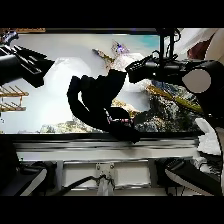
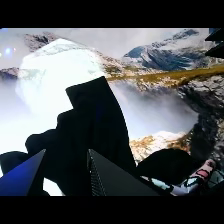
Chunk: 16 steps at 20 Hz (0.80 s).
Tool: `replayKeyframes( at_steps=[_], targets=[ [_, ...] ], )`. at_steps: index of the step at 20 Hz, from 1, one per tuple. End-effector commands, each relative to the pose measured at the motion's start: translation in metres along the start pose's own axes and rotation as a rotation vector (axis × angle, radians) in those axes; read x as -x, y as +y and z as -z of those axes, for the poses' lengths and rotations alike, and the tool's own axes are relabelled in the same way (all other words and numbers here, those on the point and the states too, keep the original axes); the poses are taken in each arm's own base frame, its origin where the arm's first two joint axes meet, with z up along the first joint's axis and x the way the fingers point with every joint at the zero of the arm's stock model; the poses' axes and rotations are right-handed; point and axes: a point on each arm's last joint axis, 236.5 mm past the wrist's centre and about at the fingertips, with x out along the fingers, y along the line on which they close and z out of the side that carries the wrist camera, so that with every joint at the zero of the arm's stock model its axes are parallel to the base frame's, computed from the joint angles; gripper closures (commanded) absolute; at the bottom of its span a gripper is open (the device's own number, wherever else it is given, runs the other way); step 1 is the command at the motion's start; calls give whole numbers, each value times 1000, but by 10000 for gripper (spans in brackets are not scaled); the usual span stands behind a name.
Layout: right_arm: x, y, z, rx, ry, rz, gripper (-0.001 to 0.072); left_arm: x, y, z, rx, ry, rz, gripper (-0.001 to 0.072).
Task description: Fold the clothes and pants, and hang the long-sleeved shirts on hangers.
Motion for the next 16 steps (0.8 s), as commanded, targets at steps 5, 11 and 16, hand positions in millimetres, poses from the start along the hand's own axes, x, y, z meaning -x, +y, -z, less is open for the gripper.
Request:
replayKeyframes(
  at_steps=[5, 11, 16],
  targets=[
    [0, 0, 0, 0, 1, -1, 345, 0, 0, 0, -1, -1, 0, 397],
    [0, 0, 0, 1, 1, -1, 345, 0, 1, -1, -1, -4, -3, 397],
    [0, 0, 0, 1, 1, -1, 345, -1, 0, 3, 43, 14, 3, 398]
  ],
)
